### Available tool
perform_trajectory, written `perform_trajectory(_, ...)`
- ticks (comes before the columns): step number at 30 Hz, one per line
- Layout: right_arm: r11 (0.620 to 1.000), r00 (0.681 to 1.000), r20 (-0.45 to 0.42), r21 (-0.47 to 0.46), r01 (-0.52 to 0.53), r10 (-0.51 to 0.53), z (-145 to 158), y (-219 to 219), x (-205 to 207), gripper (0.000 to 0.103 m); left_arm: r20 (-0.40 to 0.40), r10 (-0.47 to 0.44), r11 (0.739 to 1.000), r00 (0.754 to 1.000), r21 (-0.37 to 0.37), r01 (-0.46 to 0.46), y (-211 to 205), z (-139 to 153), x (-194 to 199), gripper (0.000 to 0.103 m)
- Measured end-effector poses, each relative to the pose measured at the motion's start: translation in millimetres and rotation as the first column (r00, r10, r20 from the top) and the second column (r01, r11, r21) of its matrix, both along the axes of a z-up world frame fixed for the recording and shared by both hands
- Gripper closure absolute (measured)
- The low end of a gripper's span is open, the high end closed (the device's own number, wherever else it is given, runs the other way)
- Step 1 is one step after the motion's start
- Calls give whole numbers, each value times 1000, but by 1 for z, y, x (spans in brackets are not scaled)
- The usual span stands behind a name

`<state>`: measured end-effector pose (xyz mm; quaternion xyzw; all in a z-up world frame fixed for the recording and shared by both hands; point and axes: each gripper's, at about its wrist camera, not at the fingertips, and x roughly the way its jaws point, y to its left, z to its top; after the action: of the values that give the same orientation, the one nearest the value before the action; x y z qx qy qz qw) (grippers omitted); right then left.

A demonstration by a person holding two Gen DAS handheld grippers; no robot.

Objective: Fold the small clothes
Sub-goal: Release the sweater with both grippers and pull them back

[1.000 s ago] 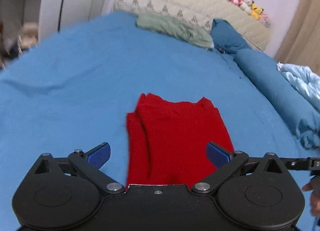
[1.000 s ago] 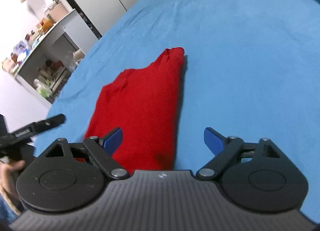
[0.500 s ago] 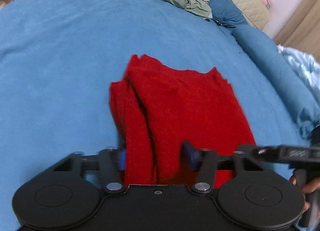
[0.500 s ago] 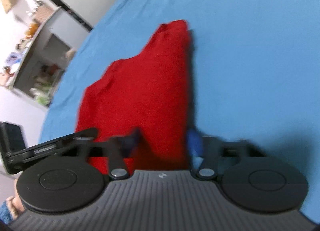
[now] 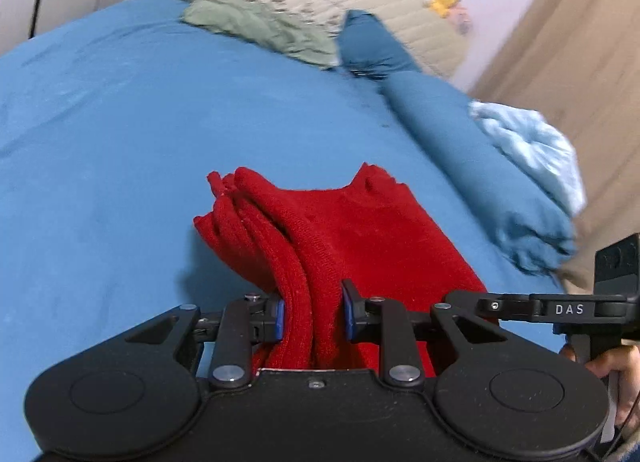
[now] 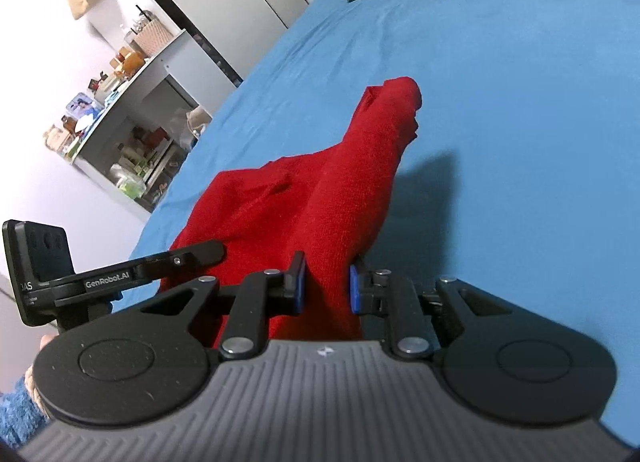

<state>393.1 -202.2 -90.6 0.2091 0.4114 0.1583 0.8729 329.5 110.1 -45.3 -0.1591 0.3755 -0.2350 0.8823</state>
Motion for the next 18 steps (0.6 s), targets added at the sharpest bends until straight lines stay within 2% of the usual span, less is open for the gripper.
perform_trajectory(4,998,1000,1,-52,20,-20,-4,-23,-64,66,-13,-36,999,999,7,36,-41,-19,-52,74)
perform_trajectory(6,996,999,-21,-75,39,-41,-26,-34,-94,66,-42,-38,999,998,18,38,-57,-40,-70,74)
perform_trajectory(9,992,992,-75,-81,95,-101,-72,-49,-122,65,-75,-16,994,997,102,24,-76,-68,-84,72)
perform_trajectory(10,990,990,-79,-84,111,-118,-84,-53,-128,64,-68,-2,990,998,143,12,-80,-72,-89,70)
perform_trajectory(11,989,989,-66,-63,131,-135,-94,-57,-137,62,-61,3,989,998,150,6,-80,-73,-94,68)
perform_trajectory(13,983,981,-57,9,185,-185,-99,-65,-148,57,-51,30,988,998,153,-22,-78,-67,-97,65)
perform_trajectory(14,979,978,-55,18,205,-203,-97,-67,-154,50,-41,41,986,998,161,-34,-78,-63,-99,60)
perform_trajectory(15,978,977,-48,13,208,-207,-93,-63,-155,37,-23,56,983,998,174,-51,-75,-57,-102,56)
perform_trajectory(17,979,979,-21,-23,203,-203,-87,-59,-168,19,11,79,977,997,197,-80,-72,-52,-110,32)
perform_trajectory(18,980,981,-9,-44,194,-195,-85,-54,-174,17,22,83,975,996,204,-86,-69,-52,-114,30)
